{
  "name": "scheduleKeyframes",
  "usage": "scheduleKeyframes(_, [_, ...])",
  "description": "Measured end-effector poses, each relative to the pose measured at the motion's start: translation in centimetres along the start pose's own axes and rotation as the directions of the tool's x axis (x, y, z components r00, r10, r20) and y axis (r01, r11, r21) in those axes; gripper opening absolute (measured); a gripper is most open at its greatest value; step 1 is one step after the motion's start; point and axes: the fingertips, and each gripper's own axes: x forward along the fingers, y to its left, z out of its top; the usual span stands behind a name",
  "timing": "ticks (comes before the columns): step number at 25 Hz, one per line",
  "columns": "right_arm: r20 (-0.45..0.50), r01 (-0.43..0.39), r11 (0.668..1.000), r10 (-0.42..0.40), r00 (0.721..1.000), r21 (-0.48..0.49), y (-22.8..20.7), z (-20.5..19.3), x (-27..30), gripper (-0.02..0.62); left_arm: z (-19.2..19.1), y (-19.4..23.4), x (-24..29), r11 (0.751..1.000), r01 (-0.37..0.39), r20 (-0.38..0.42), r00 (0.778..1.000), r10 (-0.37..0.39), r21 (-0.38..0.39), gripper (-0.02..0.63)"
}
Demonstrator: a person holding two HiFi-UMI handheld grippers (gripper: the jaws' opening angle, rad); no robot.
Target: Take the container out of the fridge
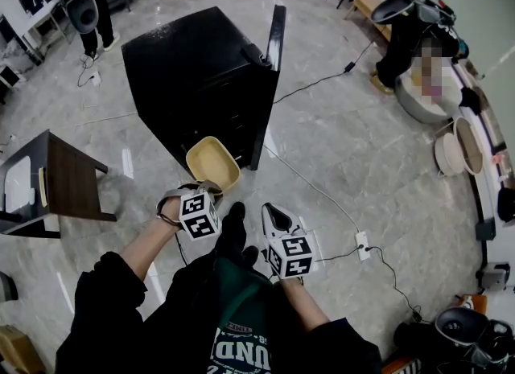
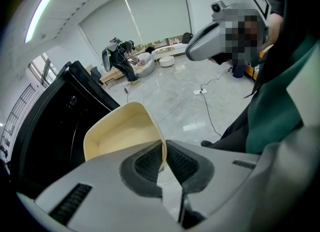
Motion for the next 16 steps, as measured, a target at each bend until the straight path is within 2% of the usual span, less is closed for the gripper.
scheduleKeyframes(16, [-0.014,-0.006,1.0,0.007,1.0,0.006,-0.25,-0.06,0.79,0.034,-0.79,-0.18,0.99,0.999,0.034,-0.025,0.999,-0.035,-0.015,0.031])
